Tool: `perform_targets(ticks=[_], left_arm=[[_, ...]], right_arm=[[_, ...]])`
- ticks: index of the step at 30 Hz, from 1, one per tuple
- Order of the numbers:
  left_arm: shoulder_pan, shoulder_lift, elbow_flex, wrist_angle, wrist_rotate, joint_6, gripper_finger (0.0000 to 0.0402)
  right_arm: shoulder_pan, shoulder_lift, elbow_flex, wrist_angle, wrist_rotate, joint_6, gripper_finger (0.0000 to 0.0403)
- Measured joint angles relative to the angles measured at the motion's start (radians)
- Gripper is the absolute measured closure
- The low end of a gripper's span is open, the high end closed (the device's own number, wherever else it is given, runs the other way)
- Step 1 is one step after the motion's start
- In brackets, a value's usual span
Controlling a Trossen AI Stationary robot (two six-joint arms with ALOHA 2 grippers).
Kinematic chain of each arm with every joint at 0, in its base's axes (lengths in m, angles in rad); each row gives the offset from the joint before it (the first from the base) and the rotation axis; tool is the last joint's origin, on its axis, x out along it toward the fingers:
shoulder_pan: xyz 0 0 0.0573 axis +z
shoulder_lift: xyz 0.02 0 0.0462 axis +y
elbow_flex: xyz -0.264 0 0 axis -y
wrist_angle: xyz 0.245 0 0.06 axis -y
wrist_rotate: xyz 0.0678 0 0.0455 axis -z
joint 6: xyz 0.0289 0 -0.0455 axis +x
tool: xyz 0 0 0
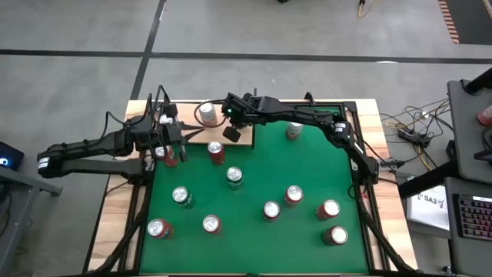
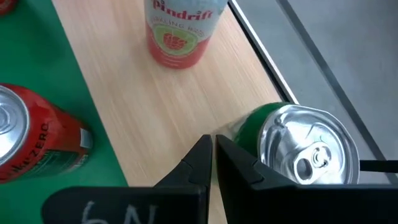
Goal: Place canned beverage on shelf
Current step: Put the green soda can on the shelf
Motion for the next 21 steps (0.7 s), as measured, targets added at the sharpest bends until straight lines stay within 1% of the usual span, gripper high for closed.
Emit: perform_targets(ticks=[21], left_arm=[[0.000, 0.000, 0.000, 0.001, 0.000, 0.000, 0.0402]], right_arm=[[-0.017, 0.000, -0.002, 0.008, 0.008, -0.003, 0.0390]])
